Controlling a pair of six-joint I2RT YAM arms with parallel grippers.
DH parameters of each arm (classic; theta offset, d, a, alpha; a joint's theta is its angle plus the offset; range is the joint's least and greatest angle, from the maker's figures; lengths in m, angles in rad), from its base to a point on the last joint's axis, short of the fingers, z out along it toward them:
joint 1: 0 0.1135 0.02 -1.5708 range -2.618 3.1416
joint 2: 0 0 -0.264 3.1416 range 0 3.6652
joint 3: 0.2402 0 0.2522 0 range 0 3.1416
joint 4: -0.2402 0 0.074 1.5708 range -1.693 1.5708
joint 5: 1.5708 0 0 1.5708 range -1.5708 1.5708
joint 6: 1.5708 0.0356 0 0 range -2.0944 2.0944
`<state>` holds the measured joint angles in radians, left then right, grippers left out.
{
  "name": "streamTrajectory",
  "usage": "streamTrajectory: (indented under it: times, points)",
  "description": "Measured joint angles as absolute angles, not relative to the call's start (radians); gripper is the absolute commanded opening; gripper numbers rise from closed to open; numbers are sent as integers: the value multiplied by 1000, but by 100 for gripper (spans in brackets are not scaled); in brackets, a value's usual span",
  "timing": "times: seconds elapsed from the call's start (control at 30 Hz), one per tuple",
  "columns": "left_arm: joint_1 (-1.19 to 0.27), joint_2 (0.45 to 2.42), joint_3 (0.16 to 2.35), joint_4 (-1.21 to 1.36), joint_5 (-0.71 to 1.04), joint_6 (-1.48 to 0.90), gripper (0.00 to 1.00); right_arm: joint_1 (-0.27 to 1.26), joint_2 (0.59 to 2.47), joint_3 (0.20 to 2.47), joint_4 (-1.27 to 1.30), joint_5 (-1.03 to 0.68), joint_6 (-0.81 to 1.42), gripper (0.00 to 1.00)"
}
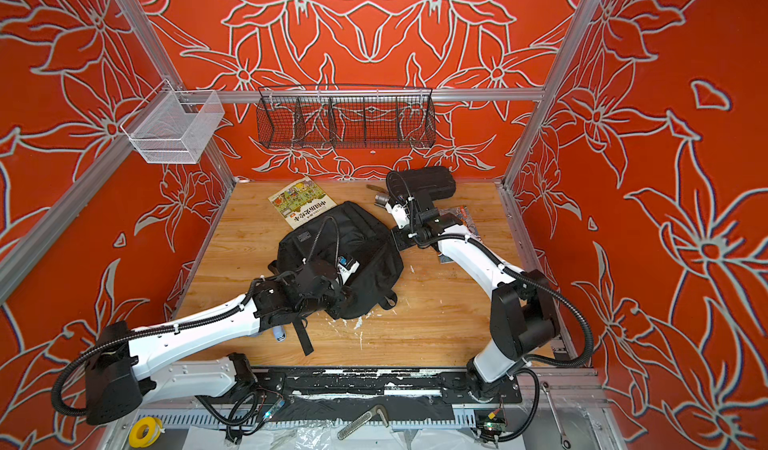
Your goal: Pack the student bag
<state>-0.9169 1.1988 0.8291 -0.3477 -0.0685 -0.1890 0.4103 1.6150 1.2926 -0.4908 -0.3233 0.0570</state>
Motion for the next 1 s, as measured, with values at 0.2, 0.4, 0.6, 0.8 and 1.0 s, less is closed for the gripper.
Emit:
streamTrajectory:
  times: [0.2,0.4,0.6,0.8,1.0]
  points:
    - [-981,1223,847,-364,-98,-154,0,384,1777,1452,-532,-292,11,0]
    - [-1000,1222,853,-364,-112,-107,0,373,1960,1554,-551,-312,-30,0]
    - [-1036,1251,896,-372,-145,-85,0,373,2061,1678,-556,-373,-46,0]
    - [-1060,1290,902,-356,-202,-109,0,373,2115,1760,-554,-437,-46,0]
    - [-1066,1315,941,-376,-247,-167,27,360,2106,1766,-513,-418,-50,32]
